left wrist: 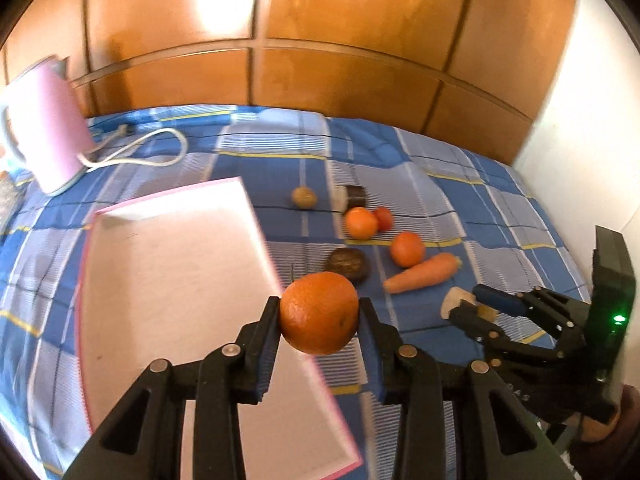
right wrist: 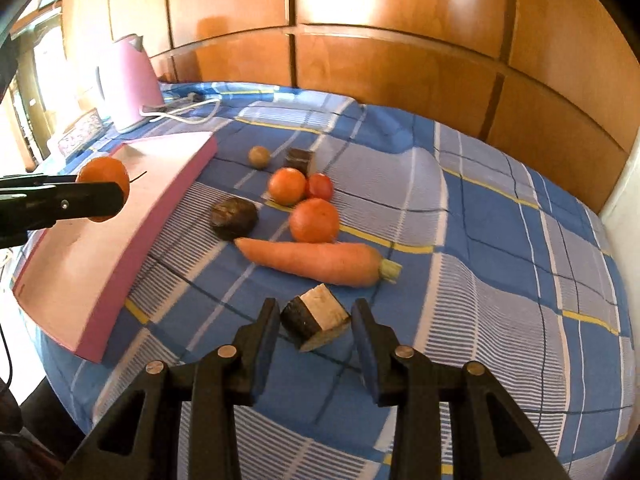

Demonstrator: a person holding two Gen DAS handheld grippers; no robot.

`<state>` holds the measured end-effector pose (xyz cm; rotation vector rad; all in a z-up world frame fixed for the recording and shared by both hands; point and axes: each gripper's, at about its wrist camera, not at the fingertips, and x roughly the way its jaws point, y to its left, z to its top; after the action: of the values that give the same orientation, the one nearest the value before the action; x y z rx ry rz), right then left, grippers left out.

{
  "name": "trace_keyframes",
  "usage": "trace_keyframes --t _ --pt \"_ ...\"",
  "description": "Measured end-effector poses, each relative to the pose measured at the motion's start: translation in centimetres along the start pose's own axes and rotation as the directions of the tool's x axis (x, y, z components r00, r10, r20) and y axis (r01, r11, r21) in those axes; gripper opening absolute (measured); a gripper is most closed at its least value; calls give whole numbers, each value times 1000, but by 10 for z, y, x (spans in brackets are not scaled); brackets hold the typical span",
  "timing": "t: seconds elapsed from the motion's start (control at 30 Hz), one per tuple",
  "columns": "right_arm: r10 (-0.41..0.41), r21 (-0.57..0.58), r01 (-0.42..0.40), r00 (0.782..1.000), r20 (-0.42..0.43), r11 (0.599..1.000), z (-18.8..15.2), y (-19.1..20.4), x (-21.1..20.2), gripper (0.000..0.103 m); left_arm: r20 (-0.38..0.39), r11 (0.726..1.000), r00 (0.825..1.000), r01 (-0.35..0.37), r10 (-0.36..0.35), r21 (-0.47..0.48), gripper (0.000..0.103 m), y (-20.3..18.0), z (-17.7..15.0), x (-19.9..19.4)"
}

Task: Organize fruits
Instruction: 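Lower the orange into the tray with the left tool while the right tool carries the cylinder piece over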

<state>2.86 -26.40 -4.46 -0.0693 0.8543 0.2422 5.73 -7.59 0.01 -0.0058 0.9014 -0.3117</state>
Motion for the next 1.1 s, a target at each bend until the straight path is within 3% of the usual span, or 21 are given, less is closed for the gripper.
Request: trace_keyframes --t 0.33,0.6,0.9,1.03,1.1 --pt "56 -73 -55 998 8 996 8 42 -7 37 3 993 997 -79 80 -87 38 50 -21 -16" --pt "137 -104 -135 990 12 985 17 71 -14 37 -12 972 990 -139 139 -188 38 91 -36 -20" --pt "296 -96 -295 955 -4 951 45 107 -10 37 -1 945 980 -193 200 -264 40 119 -43 -27" --pt "317 -132 -315 948 -9 940 62 134 0 37 31 944 975 -204 219 -261 58 119 -42 -36" --pt "311 -149 -308 950 -6 940 69 146 6 38 53 942 971 -210 232 -263 62 118 -41 -43"
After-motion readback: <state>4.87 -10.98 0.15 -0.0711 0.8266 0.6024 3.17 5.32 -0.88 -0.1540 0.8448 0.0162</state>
